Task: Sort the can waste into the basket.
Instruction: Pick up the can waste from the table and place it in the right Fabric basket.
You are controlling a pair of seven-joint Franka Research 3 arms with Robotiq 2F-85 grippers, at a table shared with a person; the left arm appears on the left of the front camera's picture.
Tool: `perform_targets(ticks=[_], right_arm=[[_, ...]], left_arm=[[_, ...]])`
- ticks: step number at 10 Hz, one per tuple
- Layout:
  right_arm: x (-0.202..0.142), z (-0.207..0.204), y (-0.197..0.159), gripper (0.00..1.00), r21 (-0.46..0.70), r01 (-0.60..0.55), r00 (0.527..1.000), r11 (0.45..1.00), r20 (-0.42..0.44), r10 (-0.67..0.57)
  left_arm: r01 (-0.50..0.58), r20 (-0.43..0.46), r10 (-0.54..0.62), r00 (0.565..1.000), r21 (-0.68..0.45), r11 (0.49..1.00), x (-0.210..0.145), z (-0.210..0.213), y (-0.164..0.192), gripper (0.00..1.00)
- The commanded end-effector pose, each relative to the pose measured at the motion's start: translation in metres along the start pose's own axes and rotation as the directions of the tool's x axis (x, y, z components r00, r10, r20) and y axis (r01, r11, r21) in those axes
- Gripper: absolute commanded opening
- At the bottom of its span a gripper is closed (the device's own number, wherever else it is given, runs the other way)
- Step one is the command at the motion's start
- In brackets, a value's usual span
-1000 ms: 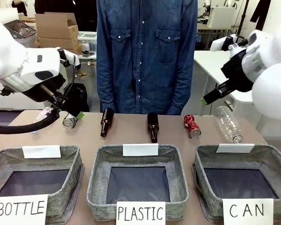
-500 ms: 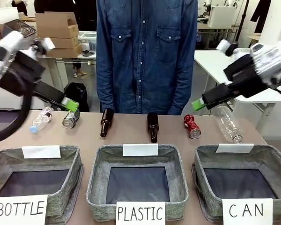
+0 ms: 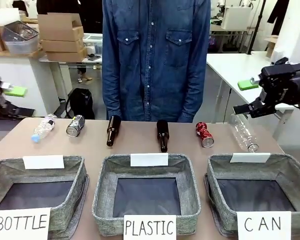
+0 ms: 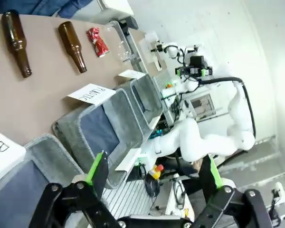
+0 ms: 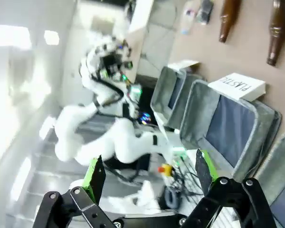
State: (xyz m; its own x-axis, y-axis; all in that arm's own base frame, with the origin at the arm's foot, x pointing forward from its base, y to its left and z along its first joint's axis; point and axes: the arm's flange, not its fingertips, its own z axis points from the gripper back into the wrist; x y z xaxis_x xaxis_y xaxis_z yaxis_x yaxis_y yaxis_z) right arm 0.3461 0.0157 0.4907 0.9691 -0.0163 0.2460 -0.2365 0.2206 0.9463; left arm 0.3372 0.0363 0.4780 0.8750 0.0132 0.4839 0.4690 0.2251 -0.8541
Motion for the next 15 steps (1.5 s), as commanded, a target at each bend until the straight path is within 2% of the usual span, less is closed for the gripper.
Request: perform_targets(ticks=[1, 2, 8, 9, 10, 12, 13, 14, 15], right_arm=[[0.015, -0.008, -0.009, 1.0, -0.055, 0.017, 0.995, 0.998, 0.103, -0.011], [0.0, 0.0, 0.0, 1.0, 0.0, 0.0, 1.0, 1.0, 0.0, 0.0], [0.0, 0.0, 0.0, 1.0, 0.0, 0.0, 1.0, 1.0, 0.0, 0.0], [0.0, 0.0, 0.0, 1.0, 0.0, 0.0, 1.0, 1.0, 0.0, 0.0], [0.0, 0.0, 0.0, 1.0, 0.0, 0.0, 1.0, 1.0, 0.0, 0.0], [0.0, 0.0, 0.0, 1.0, 0.0, 0.0, 1.0, 1.0, 0.0, 0.0], [0.0, 0.0, 0.0, 1.0, 0.0, 0.0, 1.0, 1.0, 0.0, 0.0], [0.0, 0.0, 0.0, 1.0, 0.0, 0.0, 1.0, 1.0, 0.0, 0.0], [0.0, 0.0, 0.0, 1.0, 0.0, 0.0, 1.0, 1.0, 0.0, 0.0]], left_arm=[[-0.019, 0.025, 0.017, 1.0, 0.099, 0.995, 0.001, -0.023, -0.003, 1.0], [0.0, 0.0, 0.0, 1.0, 0.0, 1.0, 0.0, 0.0, 0.0, 1.0], [0.0, 0.0, 0.0, 1.0, 0.0, 1.0, 0.0, 0.0, 0.0, 1.0], [-0.027, -0.018, 0.027, 0.999, 0.023, 0.999, -0.004, 0.002, -0.002, 1.0], [0.023, -0.015, -0.019, 1.0, 0.274, 0.962, 0.006, 0.002, -0.011, 1.0], [0.073, -0.158, 0.019, 0.987, 0.555, 0.829, 0.041, -0.021, -0.003, 1.0], [0.057, -0.159, 0.091, 0.983, 0.736, 0.675, 0.063, -0.041, 0.012, 1.0], [0.067, -0.187, 0.141, 0.972, 0.8, 0.596, 0.08, -0.06, 0.023, 1.0], [-0.035, -0.068, 0.152, 0.986, 0.809, 0.586, 0.101, -0.069, 0.031, 1.0]])
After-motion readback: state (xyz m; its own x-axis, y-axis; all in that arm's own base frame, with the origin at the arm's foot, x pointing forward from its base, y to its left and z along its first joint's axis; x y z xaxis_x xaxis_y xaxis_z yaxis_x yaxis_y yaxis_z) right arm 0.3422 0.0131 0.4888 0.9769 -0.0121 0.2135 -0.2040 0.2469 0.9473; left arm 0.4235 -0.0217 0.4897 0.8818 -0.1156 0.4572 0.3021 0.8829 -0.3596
